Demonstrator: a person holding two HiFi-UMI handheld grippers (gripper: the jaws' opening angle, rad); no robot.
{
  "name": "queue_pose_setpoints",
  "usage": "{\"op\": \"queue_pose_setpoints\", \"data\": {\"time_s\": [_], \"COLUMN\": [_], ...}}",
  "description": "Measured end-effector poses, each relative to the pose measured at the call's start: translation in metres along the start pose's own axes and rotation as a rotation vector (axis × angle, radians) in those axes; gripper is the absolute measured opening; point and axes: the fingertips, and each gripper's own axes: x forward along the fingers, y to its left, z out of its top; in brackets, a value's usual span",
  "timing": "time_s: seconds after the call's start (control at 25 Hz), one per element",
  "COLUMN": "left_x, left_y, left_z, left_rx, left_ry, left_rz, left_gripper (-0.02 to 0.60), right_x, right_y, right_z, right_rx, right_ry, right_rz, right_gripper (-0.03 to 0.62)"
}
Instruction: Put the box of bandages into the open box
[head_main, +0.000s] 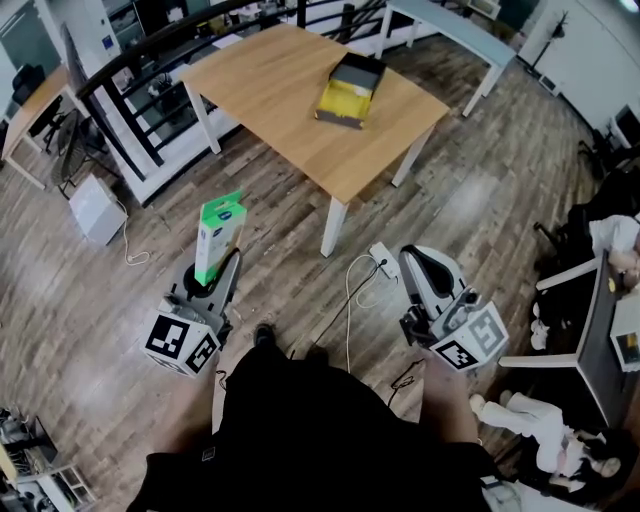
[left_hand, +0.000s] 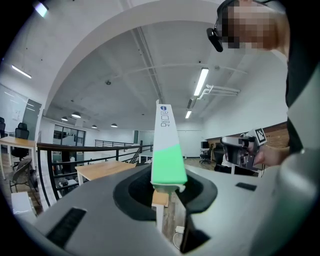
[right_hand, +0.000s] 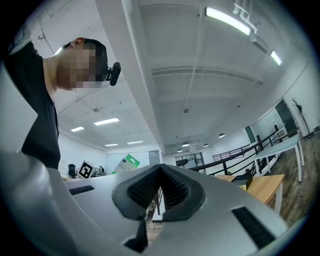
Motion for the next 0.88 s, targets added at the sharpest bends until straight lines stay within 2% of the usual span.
{"op": "queue_pose_setpoints", "data": {"time_s": [0.2, 0.48, 0.88], "left_x": [-0.007, 0.006, 0.052], "left_y": [-0.011, -0.007, 0.042], "left_z": [-0.002, -0.003, -0.012], "left_rx": [-0.012, -0.019, -0.074], "left_ry": [0.010, -0.008, -0.019], "left_rz": [0.011, -0.017, -0.045], "left_gripper": [0.094, 0.094, 0.094], "right_x": [-0.013, -0.007, 0.037], "right_y": [0.003, -0.007, -0.039], "right_z": [-0.001, -0.004, -0.019], "right_rx": [0.032, 0.071, 0.099], "right_ry": [-0.009, -0.012, 0.020], "right_rz": [0.007, 0.002, -0.027], "right_gripper": [0.035, 0.037, 0.038]}}
